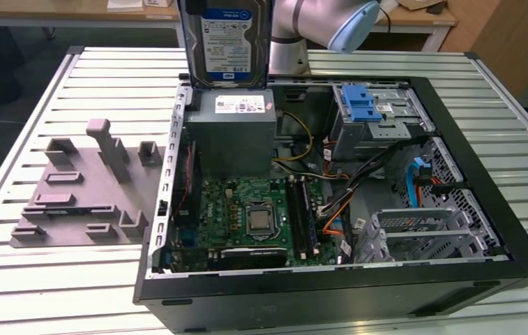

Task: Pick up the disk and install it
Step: 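Pick up the disk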

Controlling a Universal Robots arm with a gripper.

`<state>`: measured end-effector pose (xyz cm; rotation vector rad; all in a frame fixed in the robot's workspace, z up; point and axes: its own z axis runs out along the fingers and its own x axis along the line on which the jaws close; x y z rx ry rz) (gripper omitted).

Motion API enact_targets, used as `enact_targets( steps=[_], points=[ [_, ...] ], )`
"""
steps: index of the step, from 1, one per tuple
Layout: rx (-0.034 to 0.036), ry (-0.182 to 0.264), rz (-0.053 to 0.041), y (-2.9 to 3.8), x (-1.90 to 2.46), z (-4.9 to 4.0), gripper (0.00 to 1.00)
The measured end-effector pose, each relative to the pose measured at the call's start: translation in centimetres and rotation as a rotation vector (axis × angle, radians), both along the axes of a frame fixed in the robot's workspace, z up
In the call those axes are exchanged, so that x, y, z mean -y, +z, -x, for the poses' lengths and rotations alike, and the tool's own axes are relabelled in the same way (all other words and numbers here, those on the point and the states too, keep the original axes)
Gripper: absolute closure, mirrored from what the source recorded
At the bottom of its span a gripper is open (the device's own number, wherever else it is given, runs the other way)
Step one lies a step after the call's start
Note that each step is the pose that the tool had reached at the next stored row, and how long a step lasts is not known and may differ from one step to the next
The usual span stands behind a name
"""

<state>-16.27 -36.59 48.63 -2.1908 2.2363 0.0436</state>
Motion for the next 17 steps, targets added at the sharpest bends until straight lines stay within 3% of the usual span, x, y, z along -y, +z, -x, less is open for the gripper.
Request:
enact_targets(
  steps=[17],
  points=[
    [-0.0001, 0.000, 0.0001, 0.00, 0.00, -0.67, 0.63]
  ],
)
